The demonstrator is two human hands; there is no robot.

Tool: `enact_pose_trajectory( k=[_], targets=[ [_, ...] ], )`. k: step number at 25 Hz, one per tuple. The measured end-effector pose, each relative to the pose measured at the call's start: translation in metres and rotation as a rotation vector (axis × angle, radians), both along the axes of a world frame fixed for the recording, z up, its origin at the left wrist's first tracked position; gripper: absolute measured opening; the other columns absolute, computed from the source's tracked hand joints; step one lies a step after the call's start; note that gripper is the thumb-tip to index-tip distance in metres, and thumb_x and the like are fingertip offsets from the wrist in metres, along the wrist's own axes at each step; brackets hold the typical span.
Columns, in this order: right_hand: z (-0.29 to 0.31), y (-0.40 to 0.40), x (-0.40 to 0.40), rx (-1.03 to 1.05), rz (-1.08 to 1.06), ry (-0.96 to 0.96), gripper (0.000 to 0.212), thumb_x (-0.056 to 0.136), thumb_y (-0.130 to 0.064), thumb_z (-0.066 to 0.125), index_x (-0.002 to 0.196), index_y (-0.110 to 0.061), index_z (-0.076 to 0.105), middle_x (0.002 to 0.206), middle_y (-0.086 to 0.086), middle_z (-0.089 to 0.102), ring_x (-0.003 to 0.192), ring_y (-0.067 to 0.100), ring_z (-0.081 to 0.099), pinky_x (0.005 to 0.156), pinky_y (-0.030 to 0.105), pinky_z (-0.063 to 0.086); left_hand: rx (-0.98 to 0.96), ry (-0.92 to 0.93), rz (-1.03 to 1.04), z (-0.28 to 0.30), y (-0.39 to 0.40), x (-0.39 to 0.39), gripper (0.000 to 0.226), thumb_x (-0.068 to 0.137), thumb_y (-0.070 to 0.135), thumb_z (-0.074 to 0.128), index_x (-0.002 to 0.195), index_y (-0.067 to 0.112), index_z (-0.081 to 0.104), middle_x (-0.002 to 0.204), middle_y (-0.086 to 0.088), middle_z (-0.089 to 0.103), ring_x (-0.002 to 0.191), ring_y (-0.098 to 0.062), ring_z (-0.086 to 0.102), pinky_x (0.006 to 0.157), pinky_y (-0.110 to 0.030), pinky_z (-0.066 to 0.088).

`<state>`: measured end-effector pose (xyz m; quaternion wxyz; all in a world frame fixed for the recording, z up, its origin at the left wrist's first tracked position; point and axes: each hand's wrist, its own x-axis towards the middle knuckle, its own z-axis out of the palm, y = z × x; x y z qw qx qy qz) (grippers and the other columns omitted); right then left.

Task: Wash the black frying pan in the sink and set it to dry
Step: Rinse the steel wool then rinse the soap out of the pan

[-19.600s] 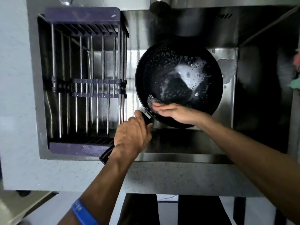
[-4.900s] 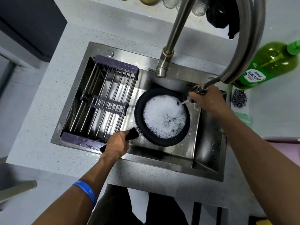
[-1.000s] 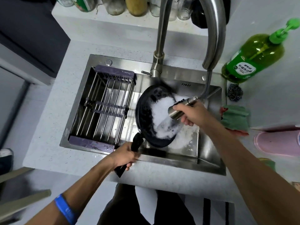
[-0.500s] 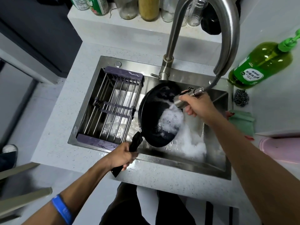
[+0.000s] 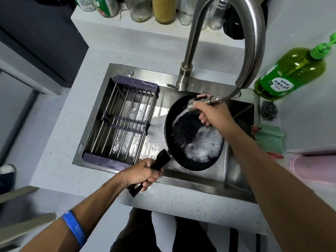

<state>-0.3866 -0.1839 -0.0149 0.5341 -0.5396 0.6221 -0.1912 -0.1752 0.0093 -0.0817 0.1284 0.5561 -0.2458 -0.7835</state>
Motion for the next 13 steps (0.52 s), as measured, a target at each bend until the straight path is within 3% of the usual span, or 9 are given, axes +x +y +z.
enact_pose_trajectory(
  k=[2, 6, 10, 13],
  targets=[
    [0.001, -0.006, 0.002, -0.032, -0.07, -0.037, 0.008, 0.088, -0.027, 0.072, 0.095, -0.024, 0.071, 0.067, 0.003, 0.064, 0.055, 0.01, 0.056, 0.048, 0.018, 0.046, -0.005, -0.003, -0.026, 0.001, -0.001, 0.001, 0.011, 0.091, 0.003, 0.055, 0.096, 0.011, 0.051, 0.056, 0.001, 0.038, 0.038, -0.013, 0.033, 0.038, -0.019, 0.032],
    [0.0, -0.007, 0.001, -0.052, -0.008, -0.063, 0.005, 0.088, -0.023, 0.072, 0.088, -0.028, 0.07, 0.065, -0.001, 0.062, 0.055, 0.009, 0.054, 0.047, 0.017, 0.045, -0.004, -0.021, -0.051, -0.001, -0.003, 0.002, 0.009, 0.09, 0.002, 0.056, 0.096, 0.008, 0.052, 0.056, 0.0, 0.039, 0.038, -0.013, 0.034, 0.038, -0.02, 0.033],
    [-0.006, -0.027, -0.017, -0.18, -0.006, 0.046, 0.006, 0.083, -0.023, 0.073, 0.088, -0.02, 0.071, 0.069, 0.001, 0.069, 0.06, 0.008, 0.057, 0.063, 0.034, 0.052, 0.019, -0.044, -0.024, -0.003, 0.001, 0.004, 0.009, 0.092, 0.002, 0.055, 0.096, 0.008, 0.051, 0.056, 0.0, 0.038, 0.039, -0.013, 0.033, 0.038, -0.02, 0.03],
    [-0.012, -0.03, -0.027, -0.2, 0.108, 0.135, 0.016, 0.079, -0.029, 0.072, 0.085, -0.014, 0.071, 0.073, 0.009, 0.07, 0.062, 0.014, 0.059, 0.066, 0.043, 0.052, -0.007, -0.087, -0.01, -0.002, 0.004, 0.006, 0.008, 0.094, 0.003, 0.055, 0.096, 0.009, 0.05, 0.056, 0.0, 0.037, 0.039, -0.013, 0.032, 0.04, -0.022, 0.029]
  ],
)
